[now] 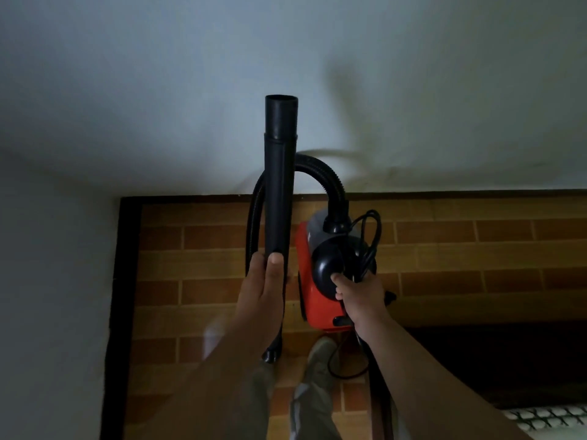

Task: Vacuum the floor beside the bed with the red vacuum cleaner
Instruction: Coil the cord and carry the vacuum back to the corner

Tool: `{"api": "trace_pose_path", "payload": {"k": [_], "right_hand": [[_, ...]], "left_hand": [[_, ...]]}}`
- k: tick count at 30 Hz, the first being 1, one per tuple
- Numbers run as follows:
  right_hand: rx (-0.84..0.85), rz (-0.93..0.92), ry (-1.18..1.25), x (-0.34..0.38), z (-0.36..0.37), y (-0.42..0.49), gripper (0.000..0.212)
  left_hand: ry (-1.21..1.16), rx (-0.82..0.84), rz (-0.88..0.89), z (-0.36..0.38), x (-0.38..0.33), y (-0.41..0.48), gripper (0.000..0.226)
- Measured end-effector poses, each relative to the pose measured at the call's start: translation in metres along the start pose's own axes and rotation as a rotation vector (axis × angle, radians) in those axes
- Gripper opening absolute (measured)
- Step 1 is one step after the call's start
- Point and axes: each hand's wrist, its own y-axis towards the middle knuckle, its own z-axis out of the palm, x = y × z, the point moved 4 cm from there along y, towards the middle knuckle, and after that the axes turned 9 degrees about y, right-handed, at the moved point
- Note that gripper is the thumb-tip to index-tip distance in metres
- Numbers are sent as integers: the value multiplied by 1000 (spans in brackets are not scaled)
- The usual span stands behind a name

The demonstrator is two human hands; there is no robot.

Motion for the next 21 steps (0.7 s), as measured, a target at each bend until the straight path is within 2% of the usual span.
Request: {"api": "trace_pose_path", "payload": {"k": [3,9,13,15,17,21], "right_hand": [[-11,6,-23,-18,5,34,4],[-2,-7,-38,-57,10,101,7],[2,-51,-52,-79,16,140,21],[6,-71,-66,-86,18,157,26],[21,-95,-88,-90,19,172,20],[44,-149,-155,-89,17,196,23]], "left_hand": [[10,4,1,15,27,17,54],[38,-5,21,45,79,58,49],[30,-39,17,63,104,81,46],[10,-71,9,71,114,93,48],[-25,-105,3,79,121,103,54],[-67,-149,9,89,133,116,59]]}}
